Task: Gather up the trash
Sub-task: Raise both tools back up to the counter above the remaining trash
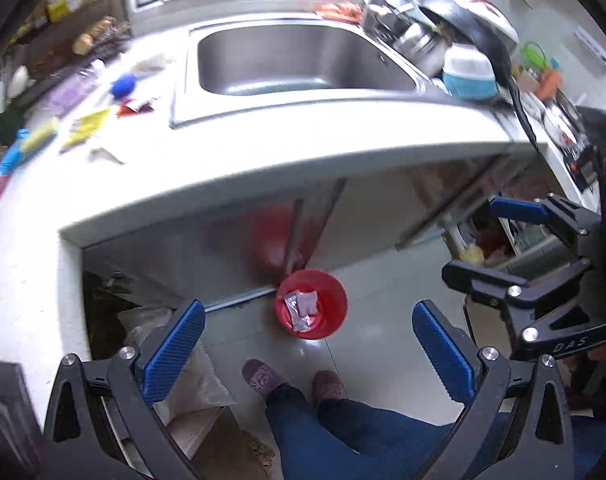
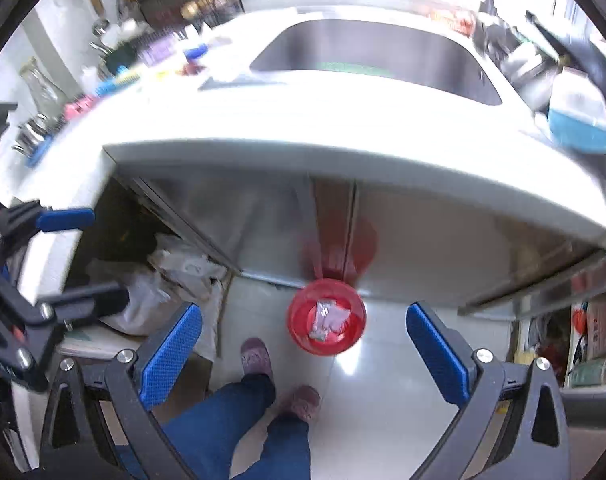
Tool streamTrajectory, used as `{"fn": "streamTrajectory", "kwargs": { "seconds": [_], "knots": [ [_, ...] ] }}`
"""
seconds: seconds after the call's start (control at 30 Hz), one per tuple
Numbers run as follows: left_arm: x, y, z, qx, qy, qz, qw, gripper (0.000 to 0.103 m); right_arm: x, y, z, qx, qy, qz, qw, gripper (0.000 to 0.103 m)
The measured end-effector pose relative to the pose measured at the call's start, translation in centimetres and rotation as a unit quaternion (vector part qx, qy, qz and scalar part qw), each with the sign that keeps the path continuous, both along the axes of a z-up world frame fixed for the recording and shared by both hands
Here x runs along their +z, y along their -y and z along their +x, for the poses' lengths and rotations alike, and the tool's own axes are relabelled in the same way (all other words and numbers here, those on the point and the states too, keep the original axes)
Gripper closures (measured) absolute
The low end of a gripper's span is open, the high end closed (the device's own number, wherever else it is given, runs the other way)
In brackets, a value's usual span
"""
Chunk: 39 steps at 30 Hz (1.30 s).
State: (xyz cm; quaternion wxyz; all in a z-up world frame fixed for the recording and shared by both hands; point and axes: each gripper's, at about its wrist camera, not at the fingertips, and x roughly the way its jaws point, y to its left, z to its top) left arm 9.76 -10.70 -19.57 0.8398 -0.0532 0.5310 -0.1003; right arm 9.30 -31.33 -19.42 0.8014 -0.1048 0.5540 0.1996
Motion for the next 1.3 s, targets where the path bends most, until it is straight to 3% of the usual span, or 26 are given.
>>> {"fn": "streamTrajectory", "kwargs": {
  "seconds": [0.23,0.67,0.93,1.3],
  "knots": [
    [3.4,-2.8,-0.2,0.041,0.023,-0.013,0.9988,0.0,4.6,-2.4,0.9,0.048,0.039,0.017,0.998,0.001],
    [7.1,-12.6,4.0,0.088,0.05,-0.009,0.9948,0.0,6.3,-10.5,5.8,0.121,0.068,0.042,0.989,0.001],
    [5.7,-19.5,6.7,0.123,0.039,-0.014,0.9916,0.0,5.5,-16.7,9.4,0.158,0.063,0.038,0.985,0.001],
    [1.4,-25.8,8.5,0.142,-0.002,-0.021,0.9896,0.0,0.8,-23.0,11.7,0.195,0.023,0.015,0.98,0.001]
  ]
}}
